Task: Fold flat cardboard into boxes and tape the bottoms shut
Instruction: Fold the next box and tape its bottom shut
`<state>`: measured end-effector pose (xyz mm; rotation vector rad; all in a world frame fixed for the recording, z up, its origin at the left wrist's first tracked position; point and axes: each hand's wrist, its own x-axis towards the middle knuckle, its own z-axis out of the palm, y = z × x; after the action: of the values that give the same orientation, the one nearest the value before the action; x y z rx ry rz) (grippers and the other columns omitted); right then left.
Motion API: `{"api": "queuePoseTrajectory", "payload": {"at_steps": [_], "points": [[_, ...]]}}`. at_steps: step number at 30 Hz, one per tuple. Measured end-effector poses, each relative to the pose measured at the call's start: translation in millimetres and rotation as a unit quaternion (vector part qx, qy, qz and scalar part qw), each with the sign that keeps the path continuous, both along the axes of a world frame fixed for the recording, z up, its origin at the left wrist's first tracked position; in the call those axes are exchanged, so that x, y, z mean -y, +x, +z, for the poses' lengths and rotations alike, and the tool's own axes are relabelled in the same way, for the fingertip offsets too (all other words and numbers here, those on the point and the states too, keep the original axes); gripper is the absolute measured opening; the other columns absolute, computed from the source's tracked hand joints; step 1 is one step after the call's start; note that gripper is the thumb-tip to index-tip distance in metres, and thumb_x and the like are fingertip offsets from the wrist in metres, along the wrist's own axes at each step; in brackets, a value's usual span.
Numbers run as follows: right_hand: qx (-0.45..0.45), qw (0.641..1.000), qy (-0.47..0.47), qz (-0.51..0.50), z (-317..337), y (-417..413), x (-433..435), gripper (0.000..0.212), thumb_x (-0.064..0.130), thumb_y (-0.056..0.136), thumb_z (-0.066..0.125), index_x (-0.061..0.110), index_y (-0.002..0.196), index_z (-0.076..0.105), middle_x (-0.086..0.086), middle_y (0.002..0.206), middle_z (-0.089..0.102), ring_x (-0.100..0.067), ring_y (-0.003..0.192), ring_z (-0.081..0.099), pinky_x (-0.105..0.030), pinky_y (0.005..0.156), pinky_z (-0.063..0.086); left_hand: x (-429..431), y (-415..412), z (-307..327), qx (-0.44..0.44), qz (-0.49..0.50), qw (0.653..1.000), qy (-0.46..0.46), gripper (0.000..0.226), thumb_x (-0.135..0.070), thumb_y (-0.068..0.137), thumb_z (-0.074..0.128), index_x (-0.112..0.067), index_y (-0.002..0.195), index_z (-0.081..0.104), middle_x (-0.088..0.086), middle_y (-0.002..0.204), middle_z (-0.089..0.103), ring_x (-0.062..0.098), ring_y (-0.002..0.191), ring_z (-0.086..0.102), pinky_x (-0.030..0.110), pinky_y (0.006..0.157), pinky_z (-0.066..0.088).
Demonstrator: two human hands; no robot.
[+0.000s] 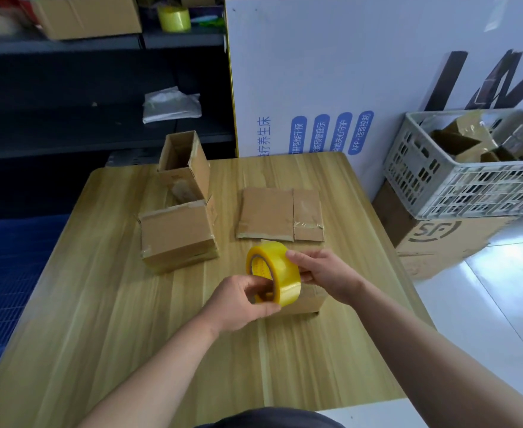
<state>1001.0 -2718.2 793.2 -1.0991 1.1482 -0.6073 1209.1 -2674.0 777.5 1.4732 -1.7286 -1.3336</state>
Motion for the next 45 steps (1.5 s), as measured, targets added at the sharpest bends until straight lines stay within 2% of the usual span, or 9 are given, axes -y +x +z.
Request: {"api": "queuePoseTrajectory", "payload": {"at_steps": [3, 5, 10, 13, 20, 30, 34, 40, 45], "points": [[-0.006, 1.0, -0.002, 0.011, 3.3, 1.3, -0.3, 0.023, 0.03, 0.094, 0.058, 0.011, 0.091, 0.07, 0.002, 0.072, 0.069, -0.007, 0.063, 0.063, -0.016, 0.06, 0.049, 14.6, 7.3, 9.9, -0.097, 0.139, 0.985, 0.001, 0.027, -0.044, 0.075, 0.064, -0.019, 0.083, 0.069, 0.0, 0.076, 0.07, 0.017, 0.078, 0.064, 0.035, 0.073, 0.053], [-0.006, 1.0, 0.002, 0.015, 4.7, 1.9, -0.3, 0.022, 0.03, 0.093, 0.059, 0.01, 0.09, 0.069, 0.004, 0.069, 0.068, -0.005, 0.061, 0.062, -0.015, 0.06, 0.049, 30.1, 8.1, 17.5, -0.044, 0.178, 0.982, -0.039, 0.045, -0.057, 0.077, 0.052, -0.015, 0.083, 0.066, 0.007, 0.079, 0.068, 0.021, 0.078, 0.061, 0.041, 0.077, 0.051], [-0.002, 1.0, -0.001, 0.028, 5.3, 4.7, -1.2, 0.021, 0.029, 0.093, 0.06, 0.011, 0.088, 0.069, 0.005, 0.068, 0.067, -0.004, 0.062, 0.06, -0.014, 0.059, 0.048, 63.3, -5.6, 31.9, 0.087, 0.149, 0.985, 0.029, 0.035, -0.049, 0.084, 0.065, -0.014, 0.082, 0.067, -0.001, 0.082, 0.068, 0.02, 0.081, 0.061, 0.032, 0.075, 0.047], [0.001, 1.0, -0.002, 0.024, 5.9, 5.3, -2.1, 0.021, 0.03, 0.092, 0.06, 0.011, 0.092, 0.07, 0.003, 0.073, 0.068, -0.007, 0.067, 0.061, -0.015, 0.063, 0.049, 73.2, -11.0, 34.9, 0.094, 0.167, 0.98, 0.054, 0.02, -0.036, 0.082, 0.073, -0.017, 0.08, 0.066, -0.002, 0.083, 0.065, 0.02, 0.084, 0.06, 0.03, 0.075, 0.047], [0.03, 0.999, 0.008, -0.021, 4.5, 2.6, -2.8, 0.044, 0.045, 0.079, 0.062, 0.012, 0.107, 0.07, -0.007, 0.095, 0.073, -0.018, 0.086, 0.068, -0.033, 0.086, 0.053, 76.2, 2.0, 44.4, 0.042, 0.121, 0.987, 0.101, 0.029, -0.036, 0.08, 0.075, -0.008, 0.081, 0.067, 0.004, 0.076, 0.067, 0.018, 0.075, 0.062, 0.035, 0.08, 0.056], [-0.026, 0.998, -0.053, -0.03, -1.8, -6.4, -2.3, 0.051, 0.055, 0.078, 0.061, 0.012, 0.103, 0.073, -0.005, 0.093, 0.073, -0.014, 0.085, 0.065, -0.03, 0.085, 0.051, 63.9, -3.5, 19.4, 0.195, 0.087, 0.976, -0.032, 0.022, -0.025, 0.094, 0.059, -0.015, 0.075, 0.055, 0.006, 0.079, 0.067, 0.027, 0.08, 0.066, 0.035, 0.074, 0.052], [-0.03, 0.997, -0.039, -0.065, -5.6, -9.0, -0.2, 0.062, 0.062, 0.074, 0.06, 0.012, 0.108, 0.071, -0.006, 0.097, 0.074, -0.02, 0.092, 0.068, -0.033, 0.09, 0.051, 62.6, -3.7, 20.7, 0.126, 0.125, 0.984, -0.024, 0.024, -0.018, 0.097, 0.054, -0.012, 0.075, 0.049, 0.007, 0.075, 0.067, 0.019, 0.061, 0.067, 0.034, 0.063, 0.056], [0.003, 0.998, -0.002, -0.07, -12.7, -16.6, -6.4, 0.058, 0.058, 0.079, 0.057, 0.011, 0.112, 0.069, -0.011, 0.109, 0.072, -0.023, 0.106, 0.066, -0.035, 0.097, 0.049, 63.7, -0.5, 25.0, 0.043, 0.161, 0.986, -0.001, 0.017, -0.013, 0.099, 0.05, -0.006, 0.083, 0.049, 0.013, 0.079, 0.068, 0.022, 0.065, 0.066, 0.036, 0.065, 0.057], [-0.029, 0.998, -0.009, -0.061, -12.4, -19.9, -12.8, 0.056, 0.054, 0.074, 0.062, 0.009, 0.104, 0.072, -0.011, 0.094, 0.07, -0.016, 0.085, 0.066, -0.023, 0.071, 0.055, 64.1, 0.8, 19.0, 0.076, 0.147, 0.984, -0.064, 0.02, -0.016, 0.094, 0.058, -0.017, 0.075, 0.05, 0.005, 0.079, 0.069, 0.022, 0.073, 0.069, 0.044, 0.072, 0.058]]}}
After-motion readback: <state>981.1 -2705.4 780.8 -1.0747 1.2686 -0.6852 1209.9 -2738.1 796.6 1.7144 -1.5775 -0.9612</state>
